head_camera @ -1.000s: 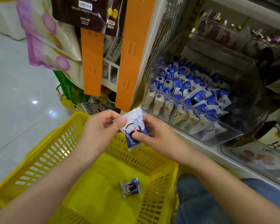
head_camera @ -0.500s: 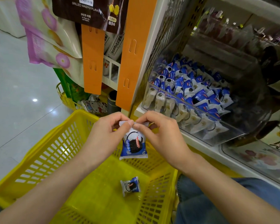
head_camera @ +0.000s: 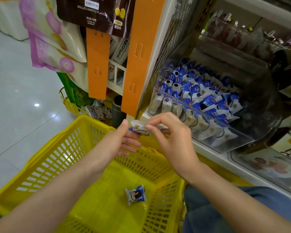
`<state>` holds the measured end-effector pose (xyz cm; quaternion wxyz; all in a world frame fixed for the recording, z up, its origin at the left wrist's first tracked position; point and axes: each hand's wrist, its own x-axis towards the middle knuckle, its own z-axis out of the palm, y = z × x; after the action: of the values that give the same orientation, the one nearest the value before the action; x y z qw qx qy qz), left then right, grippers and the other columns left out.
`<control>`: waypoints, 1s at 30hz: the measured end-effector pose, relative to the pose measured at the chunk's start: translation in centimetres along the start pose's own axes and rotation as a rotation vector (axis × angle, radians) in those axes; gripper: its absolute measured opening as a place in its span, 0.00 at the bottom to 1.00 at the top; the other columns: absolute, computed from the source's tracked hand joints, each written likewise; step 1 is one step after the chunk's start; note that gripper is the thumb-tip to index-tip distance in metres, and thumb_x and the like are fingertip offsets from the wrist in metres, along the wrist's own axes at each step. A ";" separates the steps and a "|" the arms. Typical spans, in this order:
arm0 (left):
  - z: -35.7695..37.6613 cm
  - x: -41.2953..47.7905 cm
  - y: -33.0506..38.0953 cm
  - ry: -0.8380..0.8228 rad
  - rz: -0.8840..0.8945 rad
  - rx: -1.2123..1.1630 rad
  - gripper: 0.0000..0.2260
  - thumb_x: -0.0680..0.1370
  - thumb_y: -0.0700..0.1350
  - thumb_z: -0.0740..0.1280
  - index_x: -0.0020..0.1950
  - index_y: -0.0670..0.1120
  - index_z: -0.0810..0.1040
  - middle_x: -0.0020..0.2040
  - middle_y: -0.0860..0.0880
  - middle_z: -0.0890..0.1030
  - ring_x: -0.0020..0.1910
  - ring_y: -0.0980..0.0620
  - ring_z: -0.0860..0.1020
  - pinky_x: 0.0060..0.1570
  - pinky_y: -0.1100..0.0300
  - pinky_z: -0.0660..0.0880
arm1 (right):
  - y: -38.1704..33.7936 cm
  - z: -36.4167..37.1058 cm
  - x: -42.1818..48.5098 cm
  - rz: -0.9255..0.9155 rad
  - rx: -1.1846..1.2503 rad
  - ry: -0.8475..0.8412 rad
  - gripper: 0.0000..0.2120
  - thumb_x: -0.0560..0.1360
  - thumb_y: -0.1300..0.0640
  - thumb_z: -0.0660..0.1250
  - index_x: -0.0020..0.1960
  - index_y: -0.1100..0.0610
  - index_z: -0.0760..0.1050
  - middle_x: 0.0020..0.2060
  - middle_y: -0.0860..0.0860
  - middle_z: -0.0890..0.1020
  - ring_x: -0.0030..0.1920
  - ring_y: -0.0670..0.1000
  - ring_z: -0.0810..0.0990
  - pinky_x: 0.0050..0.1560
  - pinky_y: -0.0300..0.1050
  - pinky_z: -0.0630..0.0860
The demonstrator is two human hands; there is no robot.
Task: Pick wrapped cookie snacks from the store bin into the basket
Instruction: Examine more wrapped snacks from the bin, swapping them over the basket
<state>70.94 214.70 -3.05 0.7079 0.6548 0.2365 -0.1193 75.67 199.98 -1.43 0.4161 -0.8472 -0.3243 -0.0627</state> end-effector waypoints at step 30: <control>0.2 -0.2 -1.8 0.136 0.606 0.363 0.13 0.74 0.45 0.68 0.52 0.61 0.69 0.53 0.60 0.76 0.48 0.63 0.77 0.47 0.63 0.77 | -0.4 0.9 0.4 0.533 0.505 -0.255 0.12 0.77 0.60 0.63 0.53 0.69 0.68 0.47 0.57 0.80 0.41 0.48 0.81 0.42 0.45 0.80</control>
<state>69.98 214.28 -4.50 0.5660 0.8167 0.0532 0.0995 75.60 200.98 -1.63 0.5695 -0.7738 -0.1474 0.2352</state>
